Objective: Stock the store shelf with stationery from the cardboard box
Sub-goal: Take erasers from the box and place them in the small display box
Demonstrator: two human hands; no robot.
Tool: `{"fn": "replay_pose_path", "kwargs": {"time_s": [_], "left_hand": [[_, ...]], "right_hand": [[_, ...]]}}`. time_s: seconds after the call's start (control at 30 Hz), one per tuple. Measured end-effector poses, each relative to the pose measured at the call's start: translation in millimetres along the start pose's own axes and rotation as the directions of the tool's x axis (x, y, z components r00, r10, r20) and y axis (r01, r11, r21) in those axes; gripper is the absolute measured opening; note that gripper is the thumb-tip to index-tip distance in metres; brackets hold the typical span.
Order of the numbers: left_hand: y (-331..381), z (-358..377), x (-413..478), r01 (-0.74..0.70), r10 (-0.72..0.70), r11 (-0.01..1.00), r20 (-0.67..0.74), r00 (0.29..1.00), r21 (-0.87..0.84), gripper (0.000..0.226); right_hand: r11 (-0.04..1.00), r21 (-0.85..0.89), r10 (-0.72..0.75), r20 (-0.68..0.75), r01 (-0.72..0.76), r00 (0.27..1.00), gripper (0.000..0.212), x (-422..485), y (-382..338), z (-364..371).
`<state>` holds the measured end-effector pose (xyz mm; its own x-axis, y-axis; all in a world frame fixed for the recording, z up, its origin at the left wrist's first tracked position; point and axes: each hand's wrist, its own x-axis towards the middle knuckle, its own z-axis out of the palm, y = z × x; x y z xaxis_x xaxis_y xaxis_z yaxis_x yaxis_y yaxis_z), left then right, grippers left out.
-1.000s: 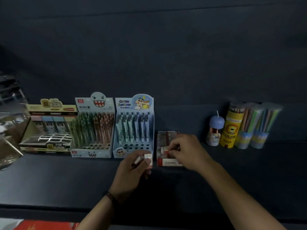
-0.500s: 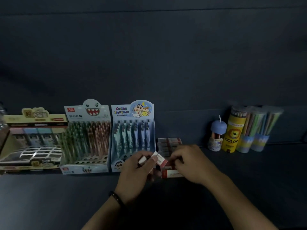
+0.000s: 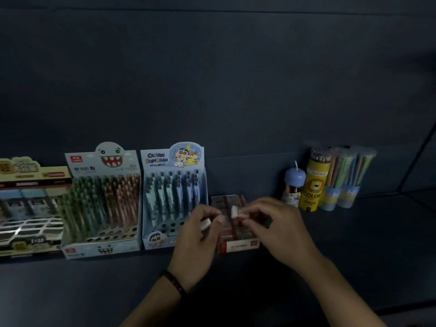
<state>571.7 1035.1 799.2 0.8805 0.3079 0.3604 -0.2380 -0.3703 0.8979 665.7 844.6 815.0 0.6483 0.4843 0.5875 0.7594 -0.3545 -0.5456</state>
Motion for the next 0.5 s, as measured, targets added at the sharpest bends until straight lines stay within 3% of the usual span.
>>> {"fn": "replay_pose_path", "kwargs": {"time_s": [0.07, 0.17, 0.27, 0.4, 0.5], "left_hand": [[-8, -3, -5, -0.022, 0.027, 0.996, -0.055, 0.998, 0.090, 0.006], [-15, -5, -9, 0.013, -0.013, 1.000, -0.022, 1.000, -0.009, 0.013], [-19, -2, -12, -0.055, 0.055, 0.998, -0.002, 0.998, -0.010, 0.005], [-15, -2, -13, -0.057, 0.056, 0.998, -0.029, 0.998, -0.017, 0.018], [-11, -4, -12, -0.149, 0.161, 0.983, -0.111, 0.981, 0.112, 0.012]], "right_hand": [[0.997, -0.031, 0.076, 0.039, -0.075, 0.996, 0.021, 3, 10, -10], [0.985, -0.106, 0.155, 0.157, -0.139, 0.975, 0.016, 7, 22, -14], [0.980, -0.152, 0.169, 0.266, -0.131, 0.949, 0.013, 12, 26, -10], [0.978, -0.183, 0.154, 0.299, -0.102, 0.942, 0.014, 15, 27, 1], [0.978, -0.184, 0.149, 0.308, -0.095, 0.939, 0.012, 17, 26, 8]]}}
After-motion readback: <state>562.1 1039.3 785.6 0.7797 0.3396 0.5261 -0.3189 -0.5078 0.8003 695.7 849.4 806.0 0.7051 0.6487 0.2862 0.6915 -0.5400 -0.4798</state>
